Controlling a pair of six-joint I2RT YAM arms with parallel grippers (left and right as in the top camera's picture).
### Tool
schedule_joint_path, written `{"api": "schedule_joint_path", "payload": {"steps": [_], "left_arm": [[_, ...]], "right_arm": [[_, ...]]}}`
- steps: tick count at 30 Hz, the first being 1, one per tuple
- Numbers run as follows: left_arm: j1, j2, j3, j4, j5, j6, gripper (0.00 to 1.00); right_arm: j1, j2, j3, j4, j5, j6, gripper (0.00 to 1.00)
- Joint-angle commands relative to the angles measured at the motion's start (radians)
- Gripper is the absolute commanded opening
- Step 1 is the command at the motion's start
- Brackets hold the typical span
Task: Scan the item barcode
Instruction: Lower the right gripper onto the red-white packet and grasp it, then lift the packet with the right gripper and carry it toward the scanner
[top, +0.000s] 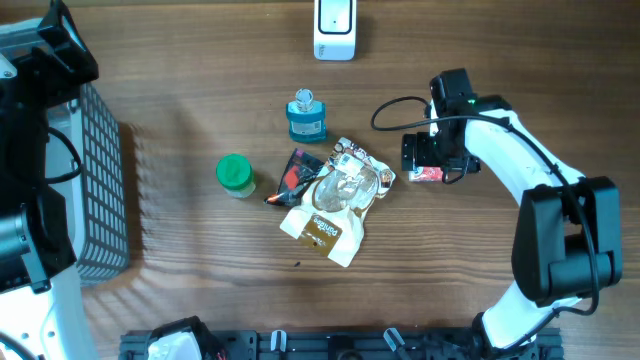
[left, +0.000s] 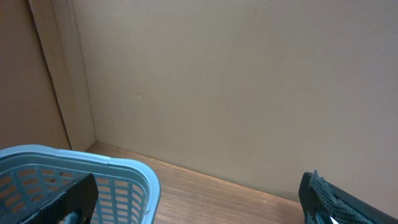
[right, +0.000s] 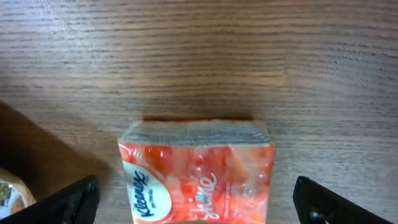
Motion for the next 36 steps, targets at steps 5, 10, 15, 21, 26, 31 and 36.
{"api": "schedule_joint_path", "payload": {"steps": [5, 10, 15, 21, 26, 31, 36], "left_arm": [[-0.004, -0.005, -0.007, 0.007, 0.014, 0.009, 1.0], [-0.004, -0.005, -0.007, 0.007, 0.014, 0.009, 1.0], [-0.004, -0.005, -0.007, 0.007, 0.014, 0.009, 1.0], [-0.004, -0.005, -0.007, 0.007, 0.014, 0.009, 1.0], [-0.004, -0.005, -0.007, 0.007, 0.014, 0.009, 1.0], [-0.004, -0.005, -0.007, 0.006, -0.001, 0.009, 1.0], [-0.004, -0.005, -0.007, 0.006, -0.001, 0.009, 1.0]], "right_arm": [[-0.003, 0.023, -0.049, 0.071, 0.017, -0.012, 1.0], [-0.003, 0.028, -0.049, 0.092, 0.017, -0.013, 1.0], [-0.003, 0.081, -0.049, 0.093, 0.017, -0.013, 1.0], [-0.003, 0.124, -0.049, 0.091, 0.017, -0.013, 0.98], [-0.003, 0.124, -0.049, 0.09, 0.017, -0.011, 0.82], [-0.003, 0.124, -0.048, 0.084, -0.05, -0.009, 0.75], [-0.003, 0.124, -0.048, 0.067, -0.089, 0.025, 0.7]]}}
